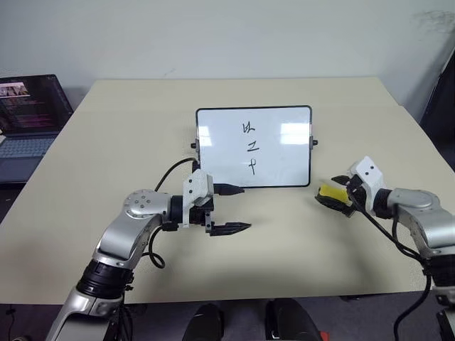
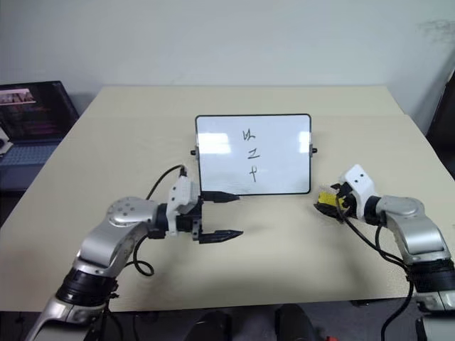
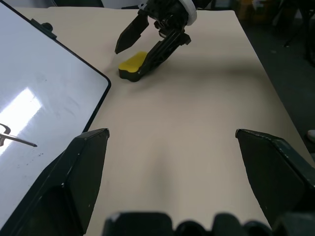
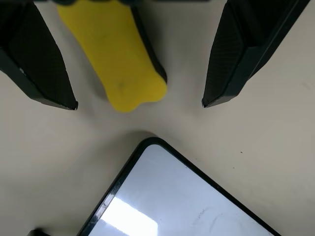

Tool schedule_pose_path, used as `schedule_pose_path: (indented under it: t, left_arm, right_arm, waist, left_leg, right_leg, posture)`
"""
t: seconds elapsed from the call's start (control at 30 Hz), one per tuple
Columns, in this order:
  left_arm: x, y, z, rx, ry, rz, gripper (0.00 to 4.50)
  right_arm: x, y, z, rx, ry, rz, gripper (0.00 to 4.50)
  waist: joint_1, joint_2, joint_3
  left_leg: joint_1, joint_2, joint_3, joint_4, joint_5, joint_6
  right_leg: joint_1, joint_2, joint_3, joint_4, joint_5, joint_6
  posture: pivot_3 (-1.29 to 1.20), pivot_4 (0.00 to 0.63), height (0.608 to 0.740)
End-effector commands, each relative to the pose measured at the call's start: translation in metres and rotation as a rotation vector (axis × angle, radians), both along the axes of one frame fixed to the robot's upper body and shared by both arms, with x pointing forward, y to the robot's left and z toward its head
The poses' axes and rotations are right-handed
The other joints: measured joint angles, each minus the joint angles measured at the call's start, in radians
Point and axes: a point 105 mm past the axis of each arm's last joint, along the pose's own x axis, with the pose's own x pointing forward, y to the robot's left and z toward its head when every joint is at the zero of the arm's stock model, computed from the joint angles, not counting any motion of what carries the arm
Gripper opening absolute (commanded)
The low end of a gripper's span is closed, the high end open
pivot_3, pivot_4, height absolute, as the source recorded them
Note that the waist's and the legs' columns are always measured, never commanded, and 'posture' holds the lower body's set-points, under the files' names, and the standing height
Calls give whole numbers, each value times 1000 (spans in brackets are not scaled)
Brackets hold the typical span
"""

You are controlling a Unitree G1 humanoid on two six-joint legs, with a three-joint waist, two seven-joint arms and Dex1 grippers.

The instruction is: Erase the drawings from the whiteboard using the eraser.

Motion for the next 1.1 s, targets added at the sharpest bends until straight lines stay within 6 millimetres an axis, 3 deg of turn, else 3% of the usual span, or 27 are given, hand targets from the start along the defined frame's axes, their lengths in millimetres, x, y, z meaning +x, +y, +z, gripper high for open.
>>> schedule_pose_path:
  t: [0.03,0.23,0.57,0.67,0.9,1.1]
  left_arm:
    - [-4,1,12,-18,-45,2,4500]
    - [-6,4,9,-10,-39,15,4500]
    - [-5,6,3,1,-35,20,4500]
    - [-5,7,1,7,-32,19,4500]
    - [-7,5,-3,10,-28,16,4500]
    - [-6,6,-5,10,-25,19,4500]
  right_arm:
    - [5,-7,8,-33,-23,24,4412]
    - [6,-17,7,-46,6,40,4412]
    - [9,-9,5,11,4,49,4412]
    - [10,-8,4,15,-1,44,3828]
    - [13,-15,6,30,-3,5,1348]
    - [12,-16,7,40,-4,0,1232]
  waist:
    - [1,0,0]
    - [1,0,0]
    - [0,0,0]
    - [0,0,0]
    - [0,0,0]
    - [0,0,0]
  left_leg:
    - [0,0,0,0,0,0]
    - [0,0,0,0,0,0]
    - [0,0,0,0,0,0]
    - [0,0,0,0,0,0]
    - [0,0,0,0,0,0]
    - [0,0,0,0,0,0]
  right_leg:
    - [0,0,0,0,0,0]
    - [0,0,0,0,0,0]
    - [0,0,0,0,0,0]
    - [0,0,0,0,0,0]
    - [0,0,0,0,0,0]
    - [0,0,0,1,0,0]
  posture:
    - [0,150,740]
    - [0,150,740]
    - [0,150,740]
    - [0,150,740]
    - [0,150,740]
    - [0,150,740]
